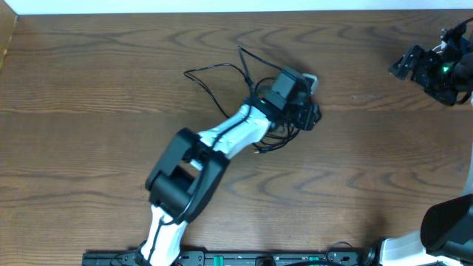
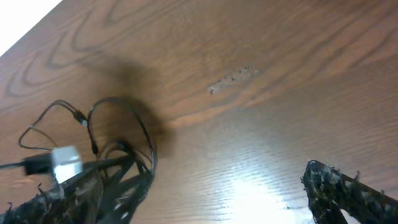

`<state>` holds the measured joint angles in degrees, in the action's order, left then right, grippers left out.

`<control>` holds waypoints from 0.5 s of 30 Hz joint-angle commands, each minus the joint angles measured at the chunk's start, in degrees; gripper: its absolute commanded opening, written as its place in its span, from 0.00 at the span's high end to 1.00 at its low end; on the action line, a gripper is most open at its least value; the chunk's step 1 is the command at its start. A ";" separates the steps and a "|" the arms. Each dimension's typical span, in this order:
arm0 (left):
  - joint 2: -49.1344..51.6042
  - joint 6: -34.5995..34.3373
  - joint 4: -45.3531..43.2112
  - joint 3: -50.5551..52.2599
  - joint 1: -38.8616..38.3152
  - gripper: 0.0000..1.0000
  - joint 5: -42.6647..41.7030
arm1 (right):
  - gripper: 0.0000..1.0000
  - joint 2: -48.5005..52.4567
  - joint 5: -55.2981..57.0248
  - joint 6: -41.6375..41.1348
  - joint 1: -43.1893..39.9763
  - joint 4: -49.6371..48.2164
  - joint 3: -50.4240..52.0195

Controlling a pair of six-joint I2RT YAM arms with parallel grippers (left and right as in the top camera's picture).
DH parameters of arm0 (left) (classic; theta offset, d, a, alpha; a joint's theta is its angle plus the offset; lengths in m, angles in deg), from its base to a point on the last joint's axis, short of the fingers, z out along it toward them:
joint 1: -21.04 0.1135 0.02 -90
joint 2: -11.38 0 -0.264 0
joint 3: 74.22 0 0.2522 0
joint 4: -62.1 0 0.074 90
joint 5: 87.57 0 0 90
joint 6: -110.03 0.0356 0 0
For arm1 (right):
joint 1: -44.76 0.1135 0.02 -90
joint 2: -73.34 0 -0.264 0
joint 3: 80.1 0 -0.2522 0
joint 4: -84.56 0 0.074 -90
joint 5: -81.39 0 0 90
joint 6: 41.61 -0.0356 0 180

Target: Untangle cables

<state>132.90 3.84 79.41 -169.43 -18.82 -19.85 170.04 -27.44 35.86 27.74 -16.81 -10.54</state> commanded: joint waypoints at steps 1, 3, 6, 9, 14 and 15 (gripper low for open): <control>3.76 -0.42 -2.93 0.24 -1.14 0.40 6.21 | 0.01 0.17 0.94 1.95 0.09 0.37 0.42; 5.31 -0.42 -4.33 0.24 -1.51 0.39 8.76 | 0.01 0.17 0.92 1.92 0.11 0.48 0.44; 7.13 -0.33 -5.73 0.24 -1.60 0.38 11.58 | 0.01 0.17 0.92 1.95 0.13 0.57 0.44; 8.66 1.46 -6.49 0.24 -1.60 0.39 13.11 | 0.01 0.17 0.92 1.95 0.15 0.55 0.44; 11.63 1.53 -5.88 0.24 -1.60 0.50 13.40 | 0.01 0.17 0.92 1.97 0.15 0.52 0.44; 12.02 1.53 -4.26 0.24 -1.66 0.59 13.40 | 0.01 0.17 0.94 1.97 0.15 0.52 0.44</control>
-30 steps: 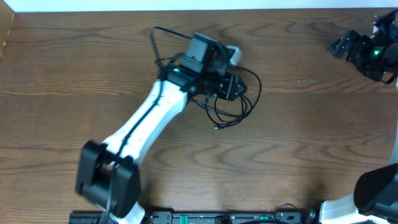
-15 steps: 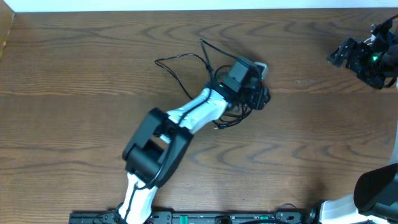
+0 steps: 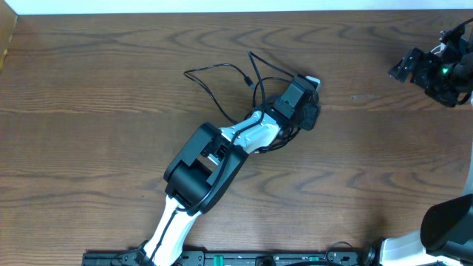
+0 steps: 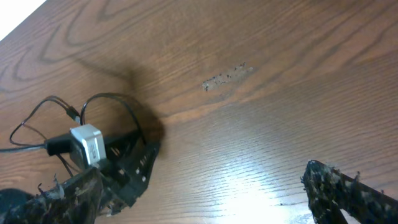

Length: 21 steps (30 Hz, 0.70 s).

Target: Untangle cables

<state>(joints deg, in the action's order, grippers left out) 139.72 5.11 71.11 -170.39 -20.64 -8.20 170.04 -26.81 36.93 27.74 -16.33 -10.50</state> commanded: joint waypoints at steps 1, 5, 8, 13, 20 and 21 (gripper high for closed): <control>5.20 0.26 4.94 1.20 0.17 0.65 1.75 | 0.01 0.17 0.28 0.90 0.15 0.00 0.39; 5.18 0.26 6.88 1.20 0.17 0.92 1.73 | 0.01 0.17 0.28 0.90 0.15 -0.13 0.39; 4.92 0.22 8.59 1.18 0.17 0.93 1.68 | 0.01 0.17 0.26 0.87 0.20 -0.09 0.39; -1.36 0.26 16.44 0.92 0.42 0.93 0.61 | 0.01 0.17 -0.39 0.85 0.24 -0.04 0.39; -19.61 2.16 26.64 -0.24 2.12 0.93 -7.45 | 0.01 0.17 -1.66 0.85 0.81 -0.02 0.39; -22.25 3.10 27.23 -0.24 2.27 0.93 -8.11 | 0.01 0.17 -2.19 0.83 1.05 0.00 0.39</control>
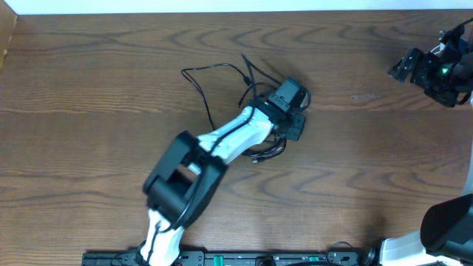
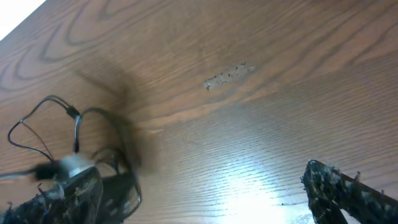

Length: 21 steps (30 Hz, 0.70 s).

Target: Untangle cables

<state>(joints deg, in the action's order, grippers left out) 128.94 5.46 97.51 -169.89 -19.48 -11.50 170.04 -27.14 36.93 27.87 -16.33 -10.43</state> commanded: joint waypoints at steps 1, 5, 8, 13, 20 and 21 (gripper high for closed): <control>-15.04 3.69 1.57 -0.74 1.31 0.92 -4.90 | 0.01 0.17 -2.51 0.85 1.22 0.00 0.33; -26.12 7.08 2.05 -0.74 2.27 0.92 -4.87 | 0.01 0.17 -4.42 0.85 2.69 -0.15 0.33; -32.94 7.50 1.42 -0.74 3.63 0.93 -4.68 | 0.01 0.17 -4.59 0.85 4.55 -0.44 0.33; -38.84 7.50 1.44 -0.74 6.84 0.93 -4.68 | 0.00 0.17 -4.57 0.90 8.22 -1.29 0.33; -39.43 4.79 -1.60 -0.79 12.83 0.92 -4.83 | 0.01 0.17 -4.79 0.90 12.33 -1.62 0.35; -39.50 2.54 -2.99 -0.98 14.25 0.93 -5.20 | 0.01 0.17 -5.38 1.44 12.96 -1.62 0.39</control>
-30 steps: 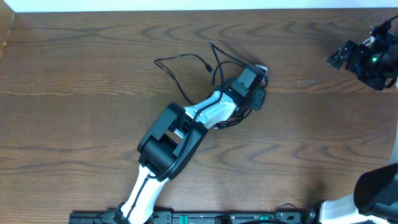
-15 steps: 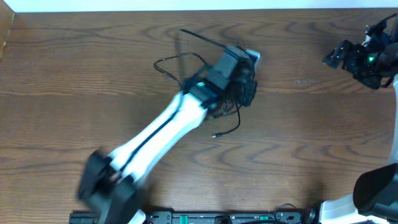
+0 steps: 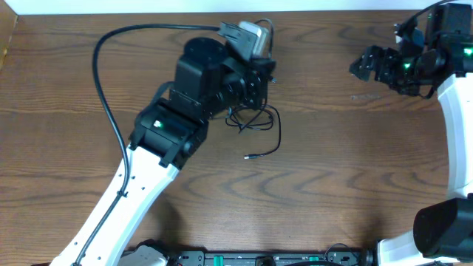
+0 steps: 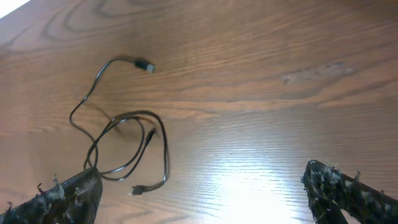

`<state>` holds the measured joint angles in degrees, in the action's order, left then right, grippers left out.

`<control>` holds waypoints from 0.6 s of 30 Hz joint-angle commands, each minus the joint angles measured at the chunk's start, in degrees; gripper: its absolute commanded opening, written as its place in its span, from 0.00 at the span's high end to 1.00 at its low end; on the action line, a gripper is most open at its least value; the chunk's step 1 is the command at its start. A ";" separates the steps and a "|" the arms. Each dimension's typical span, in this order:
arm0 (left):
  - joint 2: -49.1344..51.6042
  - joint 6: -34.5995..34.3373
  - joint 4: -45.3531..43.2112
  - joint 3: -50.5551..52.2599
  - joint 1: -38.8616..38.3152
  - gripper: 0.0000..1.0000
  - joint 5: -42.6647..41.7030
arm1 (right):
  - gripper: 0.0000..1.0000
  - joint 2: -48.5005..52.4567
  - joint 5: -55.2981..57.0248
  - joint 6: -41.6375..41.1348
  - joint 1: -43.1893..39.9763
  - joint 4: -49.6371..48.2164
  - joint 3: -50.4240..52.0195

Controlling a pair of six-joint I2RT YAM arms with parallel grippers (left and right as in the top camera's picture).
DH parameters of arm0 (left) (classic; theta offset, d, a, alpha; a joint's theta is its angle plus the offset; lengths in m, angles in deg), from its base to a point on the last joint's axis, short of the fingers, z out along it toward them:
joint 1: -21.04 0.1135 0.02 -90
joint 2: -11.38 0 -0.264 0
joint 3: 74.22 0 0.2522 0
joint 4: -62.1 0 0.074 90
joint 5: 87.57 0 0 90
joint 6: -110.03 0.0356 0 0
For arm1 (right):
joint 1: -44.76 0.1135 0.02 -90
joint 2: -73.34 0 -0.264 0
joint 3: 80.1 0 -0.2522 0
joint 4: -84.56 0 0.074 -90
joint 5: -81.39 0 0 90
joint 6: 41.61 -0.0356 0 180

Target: Untangle cables

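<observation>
My left gripper (image 3: pixel 255 58) is raised high above the table near the far edge, shut on a white charger block (image 3: pixel 249 35). A thick black cable (image 3: pixel 103 55) runs from the block to the left and hangs down beside the arm. A thin black cable (image 3: pixel 259 122) lies looped on the table below, one plug (image 3: pixel 248 157) pointing toward the front. In the right wrist view the same thin cable (image 4: pixel 127 146) lies ahead to the left with both plugs free. My right gripper (image 4: pixel 205 196) is open and holds nothing, at the far right (image 3: pixel 367 63).
A pale scuff mark (image 3: pixel 362 96) is on the wood between the cable and the right gripper. The table's far edge (image 3: pixel 332 10) runs just behind both grippers. The left arm's white link (image 3: pixel 133 192) crosses the left half of the table.
The left gripper was low on the tangle at mid-table; now it is high near the far edge with the white charger, its thick cable hanging free. The thin cable stays on the table. The right gripper has moved left.
The left gripper sat on the tangle with the white charger at its tip, a little farther right at the second moment and back left at the third. Now charger and thick cable are up, apart from the thin cable. The right gripper was open throughout.
</observation>
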<state>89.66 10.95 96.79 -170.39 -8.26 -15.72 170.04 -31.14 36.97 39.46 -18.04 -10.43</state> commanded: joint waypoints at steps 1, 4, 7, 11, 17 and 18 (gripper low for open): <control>-0.24 -4.81 -3.67 -0.76 4.22 0.92 -1.84 | 0.01 0.17 -2.25 2.29 1.90 0.07 0.44; -0.24 -9.68 -9.81 -1.97 8.59 0.93 -8.26 | 0.01 0.17 -5.09 4.96 3.80 0.04 0.74; -0.24 -16.70 -16.74 -3.06 12.66 0.92 -14.34 | 0.01 0.66 -5.33 5.75 5.86 -0.35 1.09; -0.22 -29.40 -27.91 -3.17 16.72 0.92 -20.46 | 0.01 0.96 -9.92 9.81 9.99 -4.46 3.89; -0.28 -44.57 -40.87 -3.17 19.45 0.93 -26.49 | 0.01 0.96 -15.85 22.75 16.72 -14.01 10.99; -0.31 -46.21 -41.75 -3.17 19.65 0.93 -26.47 | 0.01 0.96 -15.82 23.26 17.64 -15.19 11.80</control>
<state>89.80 -23.94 57.49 -172.18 10.40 -38.06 170.53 -43.22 52.97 54.23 -30.85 -1.34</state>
